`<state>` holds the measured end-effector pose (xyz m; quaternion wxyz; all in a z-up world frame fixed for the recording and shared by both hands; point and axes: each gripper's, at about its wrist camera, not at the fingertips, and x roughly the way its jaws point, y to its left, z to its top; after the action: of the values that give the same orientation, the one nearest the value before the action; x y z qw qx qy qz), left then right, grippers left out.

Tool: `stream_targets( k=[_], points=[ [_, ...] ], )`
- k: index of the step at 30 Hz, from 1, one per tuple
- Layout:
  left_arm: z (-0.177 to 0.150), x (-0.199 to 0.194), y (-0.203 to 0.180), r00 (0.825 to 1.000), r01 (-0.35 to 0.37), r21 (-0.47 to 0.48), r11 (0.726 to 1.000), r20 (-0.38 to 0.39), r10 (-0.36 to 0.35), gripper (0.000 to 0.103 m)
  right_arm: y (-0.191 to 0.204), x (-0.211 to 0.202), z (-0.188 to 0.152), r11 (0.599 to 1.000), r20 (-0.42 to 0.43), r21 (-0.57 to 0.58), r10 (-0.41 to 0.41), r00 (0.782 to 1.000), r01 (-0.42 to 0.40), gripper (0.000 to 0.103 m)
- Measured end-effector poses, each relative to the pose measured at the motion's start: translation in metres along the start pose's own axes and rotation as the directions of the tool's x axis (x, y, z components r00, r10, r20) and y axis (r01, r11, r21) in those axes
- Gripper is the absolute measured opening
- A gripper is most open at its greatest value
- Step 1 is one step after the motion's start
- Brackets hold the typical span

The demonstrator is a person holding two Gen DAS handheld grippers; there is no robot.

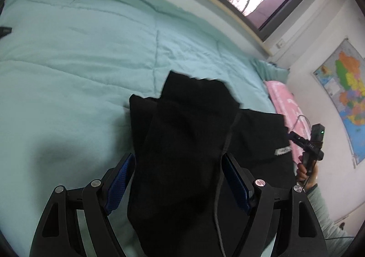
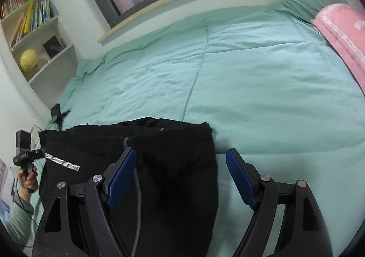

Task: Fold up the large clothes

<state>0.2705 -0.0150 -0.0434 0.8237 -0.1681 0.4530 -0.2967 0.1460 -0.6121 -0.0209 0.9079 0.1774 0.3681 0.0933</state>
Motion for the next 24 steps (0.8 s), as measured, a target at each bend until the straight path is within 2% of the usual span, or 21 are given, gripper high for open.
stream_targets(
  k=[1, 3, 4, 5, 6, 7, 8, 10, 13, 16, 17, 18, 19, 20, 22, 24],
  points=[
    [0.001, 0.003, 0.003, 1.000, 0.025, -0.022, 0.999, -0.002, -0.025, 0.079, -0.002, 0.008, 0.003, 1.000, -0.012, -0.009, -0.016, 1.000, 0.016, 0.084],
    [0.003, 0.011, 0.013, 0.991, 0.132, -0.103, 0.986, 0.012, -0.132, 0.078, -0.007, 0.025, 0.006, 1.000, -0.059, 0.017, -0.017, 0.998, 0.018, 0.085],
    [0.003, 0.011, 0.013, 0.990, 0.141, -0.124, 0.982, 0.034, -0.137, 0.068, -0.010, 0.033, 0.007, 0.999, -0.095, 0.038, -0.015, 0.995, 0.019, 0.079],
    [0.002, 0.008, 0.012, 0.993, 0.112, -0.129, 0.985, 0.056, -0.105, 0.038, -0.007, 0.038, 0.005, 0.999, -0.108, 0.030, -0.017, 0.994, 0.021, 0.053],
    [0.003, 0.006, 0.010, 0.995, 0.089, -0.124, 0.988, 0.063, -0.082, 0.022, 0.001, 0.035, 0.002, 0.999, -0.091, -0.011, -0.041, 0.995, 0.040, 0.044],
    [0.001, 0.001, 0.006, 0.995, 0.083, -0.118, 0.990, 0.073, -0.075, 0.011, 0.013, 0.026, -0.001, 0.994, -0.055, -0.075, -0.083, 0.995, 0.078, 0.031],
    [-0.001, -0.006, -0.001, 0.994, 0.065, -0.096, 0.993, 0.097, -0.056, 0.010, 0.020, 0.020, -0.003, 0.989, -0.026, -0.113, -0.102, 0.994, 0.099, 0.019],
    [0.000, -0.024, -0.021, 0.991, 0.020, -0.038, 0.999, 0.135, -0.015, 0.009, 0.042, -0.003, -0.005, 0.967, 0.050, -0.196, -0.155, 0.987, 0.162, 0.016],
    [0.015, -0.051, -0.046, 0.977, 0.003, -0.016, 1.000, 0.214, 0.001, 0.009, 0.066, -0.027, 0.015, 0.938, 0.134, -0.236, -0.228, 0.964, 0.255, 0.015],
    [0.041, -0.061, -0.059, 0.955, -0.049, -0.027, 0.998, 0.290, 0.055, 0.009, 0.092, -0.037, 0.050, 0.905, 0.222, -0.215, -0.320, 0.921, 0.366, 0.014],
    [0.049, -0.057, -0.059, 0.952, -0.079, -0.038, 0.996, 0.294, 0.087, 0.009, 0.098, -0.036, 0.062, 0.894, 0.244, -0.189, -0.359, 0.901, 0.407, 0.014],
    [0.057, -0.046, -0.057, 0.946, -0.139, -0.053, 0.989, 0.288, 0.149, 0.009, 0.101, -0.030, 0.072, 0.892, 0.251, -0.155, -0.380, 0.890, 0.425, 0.014],
    [0.059, -0.040, -0.053, 0.944, -0.166, -0.067, 0.984, 0.278, 0.178, 0.009, 0.101, -0.026, 0.077, 0.891, 0.249, -0.134, -0.393, 0.885, 0.433, 0.014],
    [0.061, -0.024, -0.042, 0.942, -0.202, -0.096, 0.975, 0.253, 0.220, 0.009, 0.099, -0.009, 0.085, 0.877, 0.230, -0.105, -0.438, 0.869, 0.469, 0.014],
    [0.056, 0.003, -0.016, 0.942, -0.241, -0.161, 0.957, 0.199, 0.271, 0.009, 0.090, 0.023, 0.091, 0.853, 0.167, -0.070, -0.501, 0.850, 0.517, 0.013],
    [0.047, 0.044, 0.015, 0.954, -0.262, -0.239, 0.935, 0.085, 0.289, 0.010, 0.071, 0.072, 0.082, 0.869, 0.040, -0.053, -0.491, 0.870, 0.493, 0.013]
  ],
)
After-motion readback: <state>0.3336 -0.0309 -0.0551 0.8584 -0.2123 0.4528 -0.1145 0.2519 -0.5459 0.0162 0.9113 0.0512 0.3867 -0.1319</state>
